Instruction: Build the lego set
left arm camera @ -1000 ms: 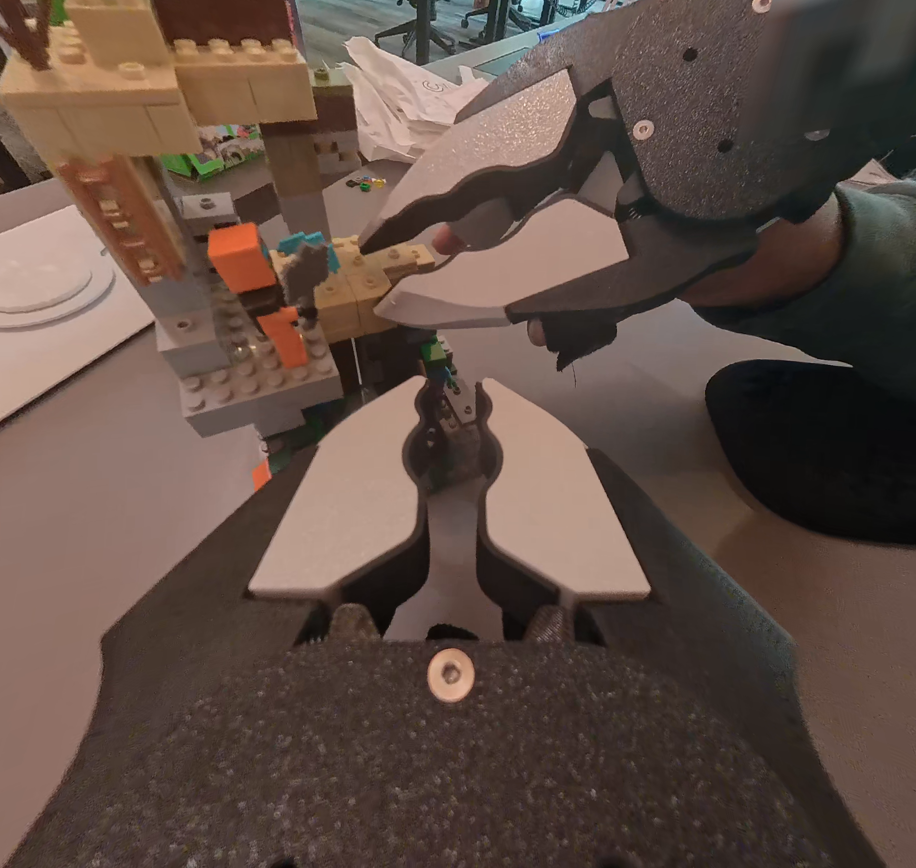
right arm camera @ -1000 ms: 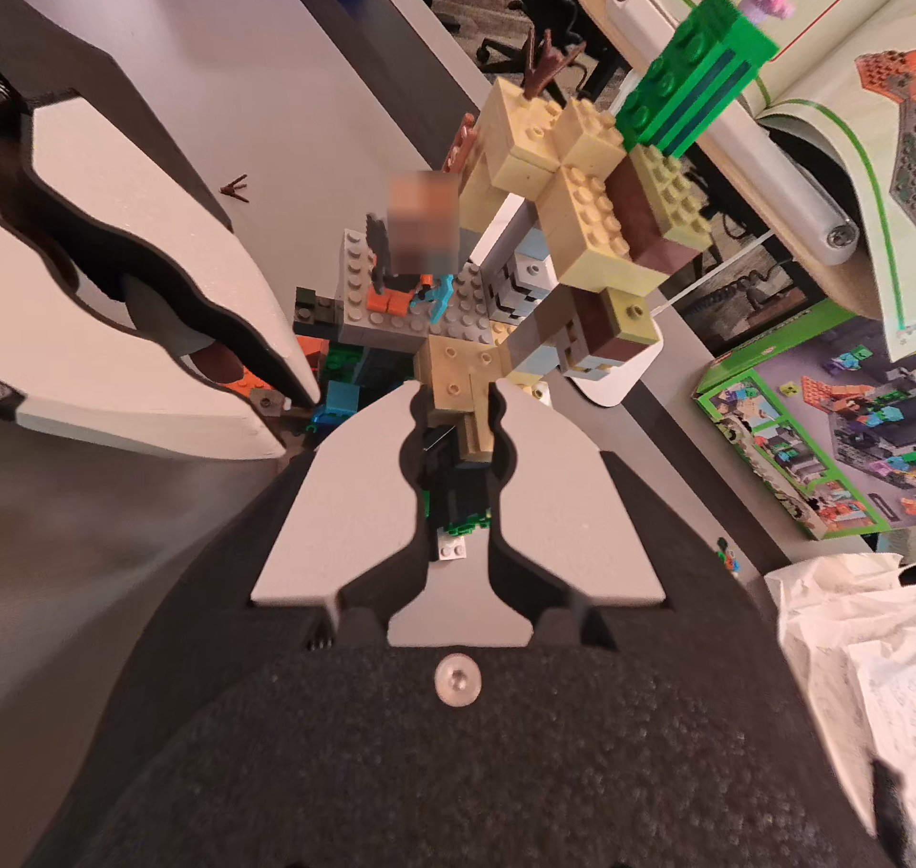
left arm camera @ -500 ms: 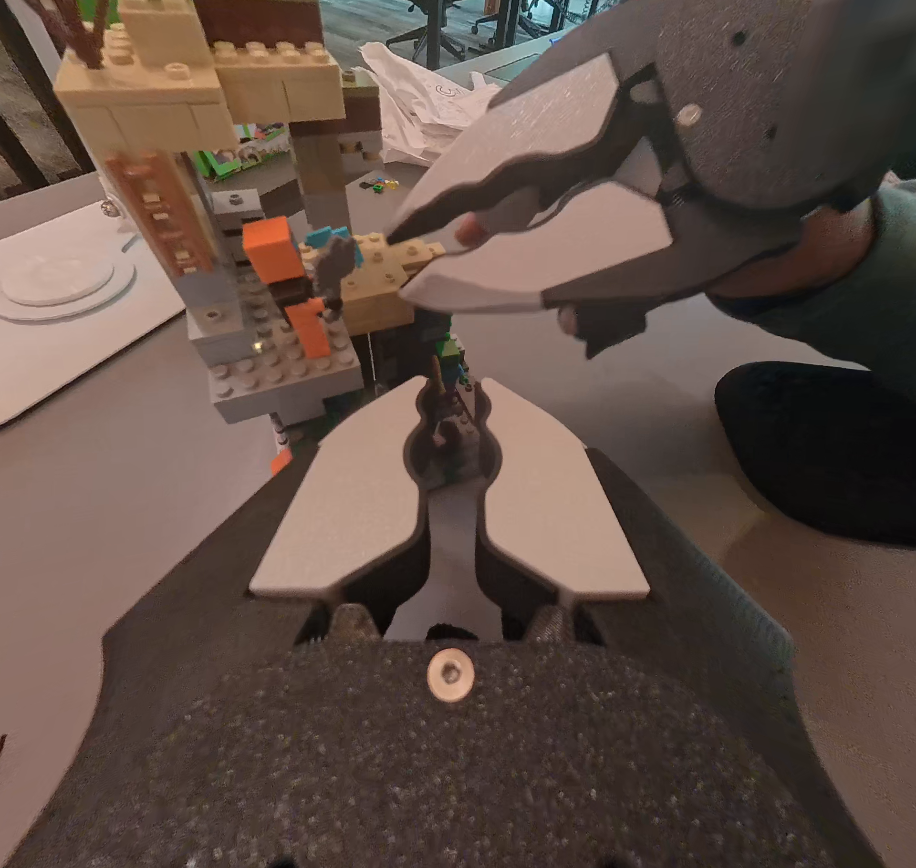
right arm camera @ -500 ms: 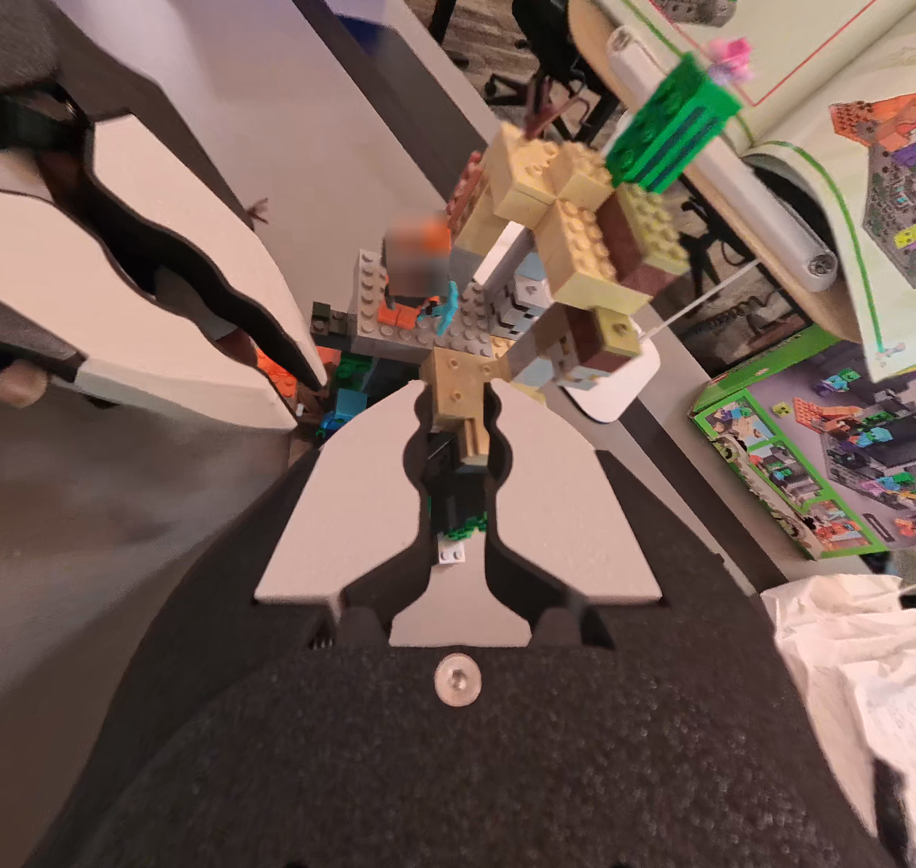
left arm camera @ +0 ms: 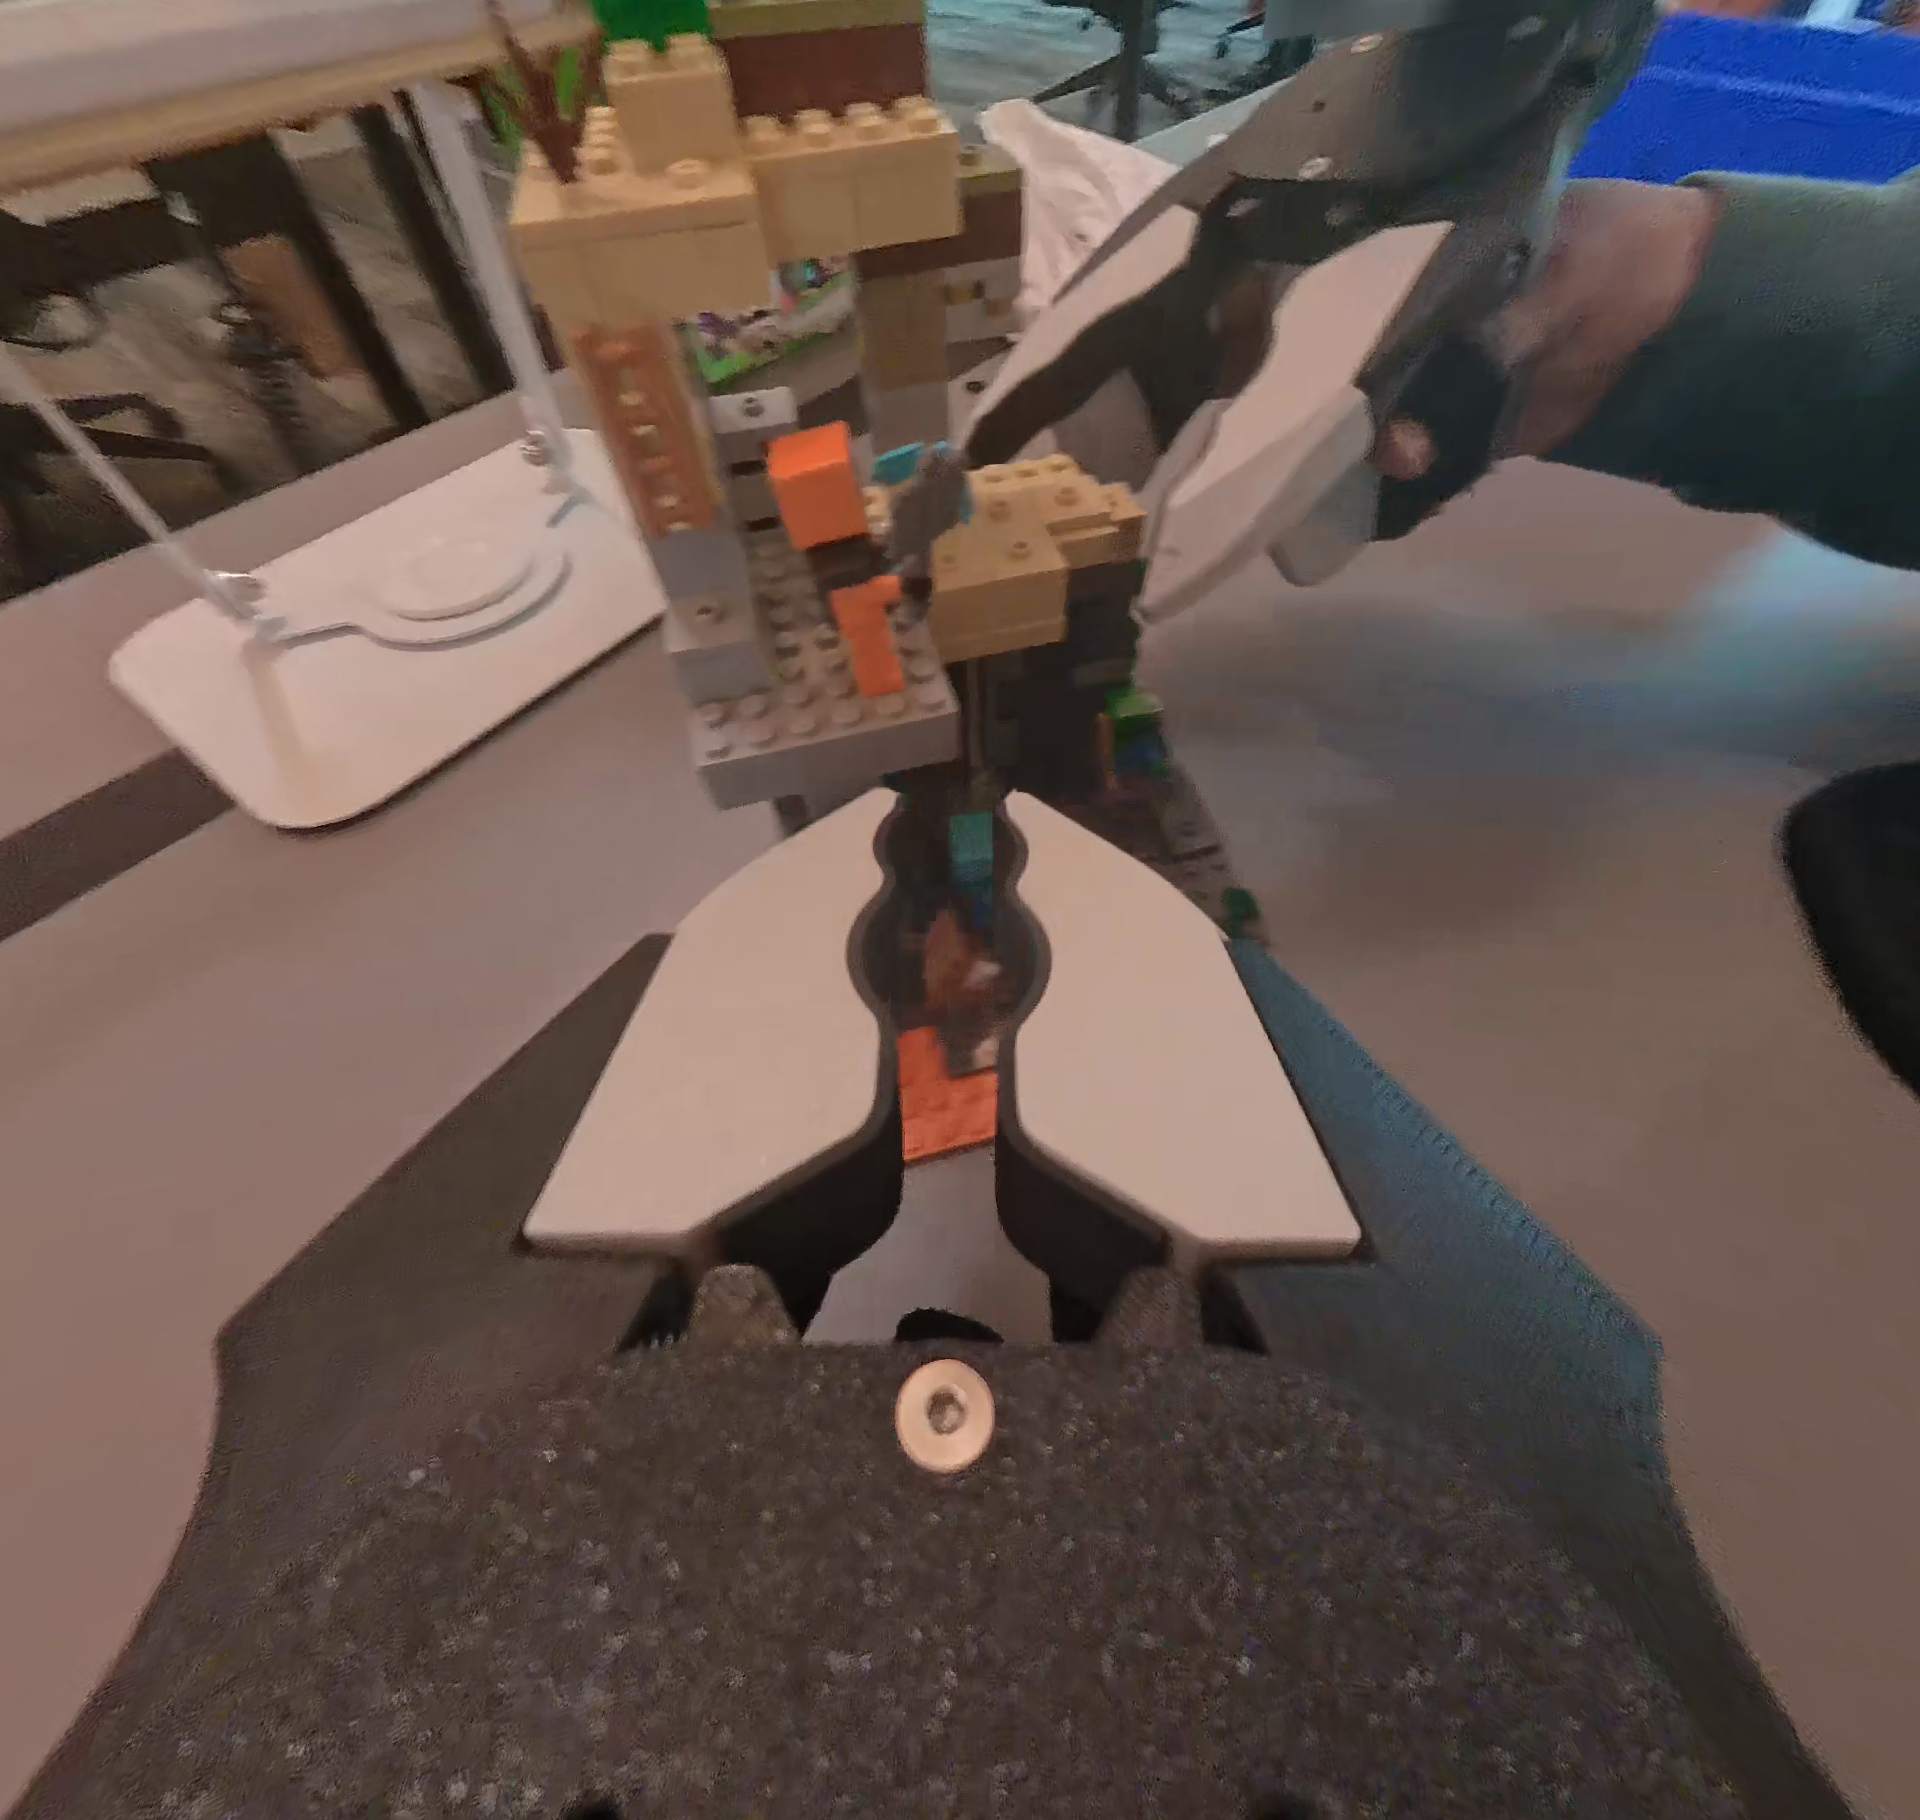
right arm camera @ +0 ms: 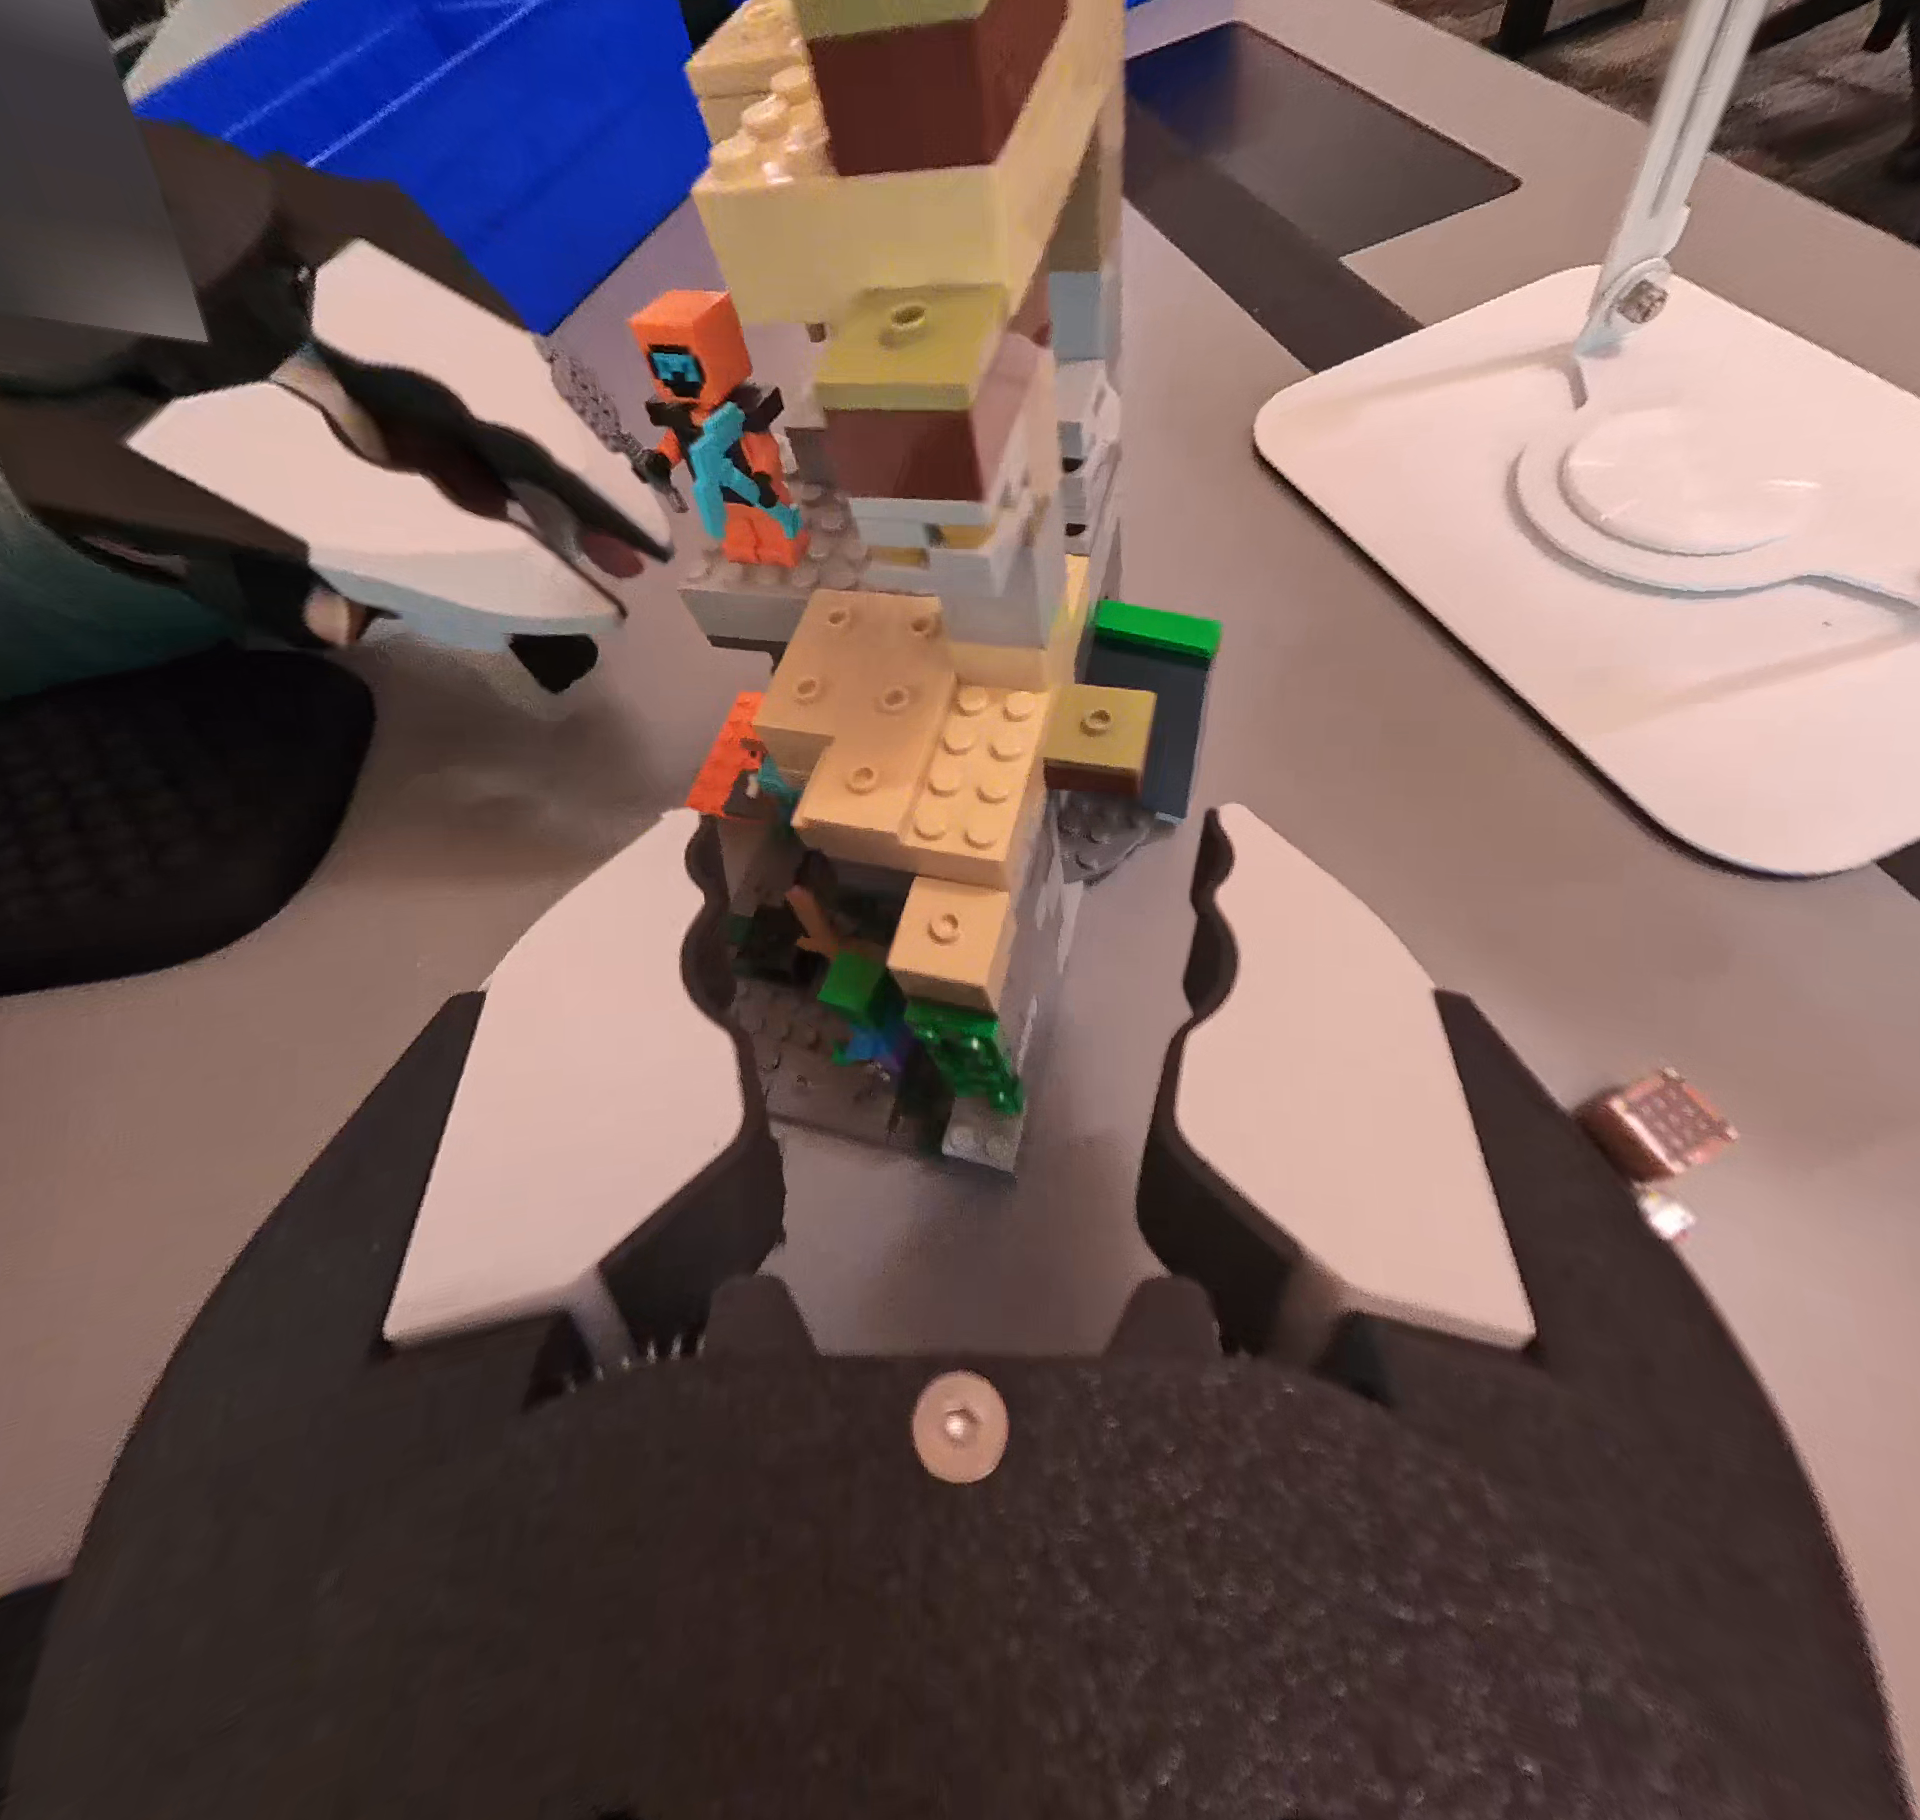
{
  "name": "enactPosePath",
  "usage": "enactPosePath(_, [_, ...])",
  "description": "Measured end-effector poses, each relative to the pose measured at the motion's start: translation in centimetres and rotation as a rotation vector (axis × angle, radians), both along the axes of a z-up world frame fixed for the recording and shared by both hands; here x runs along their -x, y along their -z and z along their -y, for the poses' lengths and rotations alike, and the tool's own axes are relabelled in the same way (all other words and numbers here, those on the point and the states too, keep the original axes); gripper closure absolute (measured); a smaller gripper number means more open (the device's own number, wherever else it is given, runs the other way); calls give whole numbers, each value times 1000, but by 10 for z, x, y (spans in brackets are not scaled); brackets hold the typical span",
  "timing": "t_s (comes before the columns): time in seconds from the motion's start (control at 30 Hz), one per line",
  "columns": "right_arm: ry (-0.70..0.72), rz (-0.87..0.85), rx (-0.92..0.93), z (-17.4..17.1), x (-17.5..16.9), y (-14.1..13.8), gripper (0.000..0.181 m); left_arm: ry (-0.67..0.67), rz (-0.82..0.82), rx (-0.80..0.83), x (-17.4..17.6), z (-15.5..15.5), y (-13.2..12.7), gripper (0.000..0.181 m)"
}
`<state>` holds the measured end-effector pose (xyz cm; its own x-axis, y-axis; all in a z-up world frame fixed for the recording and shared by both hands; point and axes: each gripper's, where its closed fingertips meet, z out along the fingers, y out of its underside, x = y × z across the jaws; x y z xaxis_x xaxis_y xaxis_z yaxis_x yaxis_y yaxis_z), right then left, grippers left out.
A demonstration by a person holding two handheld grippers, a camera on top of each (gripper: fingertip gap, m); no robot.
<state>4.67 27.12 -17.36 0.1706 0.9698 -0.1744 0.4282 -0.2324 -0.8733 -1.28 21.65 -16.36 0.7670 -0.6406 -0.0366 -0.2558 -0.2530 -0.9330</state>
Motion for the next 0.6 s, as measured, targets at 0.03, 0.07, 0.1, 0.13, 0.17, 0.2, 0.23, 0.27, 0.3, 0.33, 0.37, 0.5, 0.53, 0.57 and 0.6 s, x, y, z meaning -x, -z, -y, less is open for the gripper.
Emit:
enactPosePath(0.03, [-4,-4,-14,2,3,1,97,-21,-16,-13,4,-3,0,167])
enactPosePath(0.07, [-10,-18,-25,5,6,0,101,-35,-21,-20,7,-6,0,167])
enactPosePath(0.1, [-7,-31,-36,6,8,-1,101,-43,-19,-22,8,-9,0,167])
enactPosePath(0.13, [-1,-31,-48,6,9,-1,101,-45,-13,-21,7,-11,0,167])
enactPosePath(0.17, [2,-32,-55,6,9,-1,101,-41,-7,-18,5,-12,0,167])
enactPosePath(0.2, [4,-35,-54,6,9,-1,101,-40,-6,-14,4,-14,1,166])
enactPosePath(0.23, [6,-36,-53,6,9,-1,101,-39,-10,-13,2,-15,2,167])
enactPosePath(0.27, [8,-33,-55,5,9,-1,101,-41,-17,-16,1,-16,3,168])
enactPosePath(0.3, [11,-32,-58,5,8,-1,102,-44,-24,-22,1,-17,3,168])
enactPosePath(0.33, [15,-36,-59,5,7,-1,103,-46,-29,-26,1,-17,4,168])
enactPosePath(0.37, [21,-43,-59,4,6,-3,104,-47,-31,-27,1,-18,4,168])
enactPosePath(0.5, [57,-61,-74,1,-7,-11,104,-59,-36,-26,2,-21,4,168])
enactPosePath(0.53, [73,-67,-82,0,-14,-14,104,-63,-38,-26,2,-22,4,168])
enactPosePath(0.57, [92,-74,-94,-2,-22,-17,105,-67,-41,-27,3,-24,4,168])
enactPosePath(0.6, [111,-84,-105,-3,-31,-20,108,-73,-44,-29,3,-25,4,168])
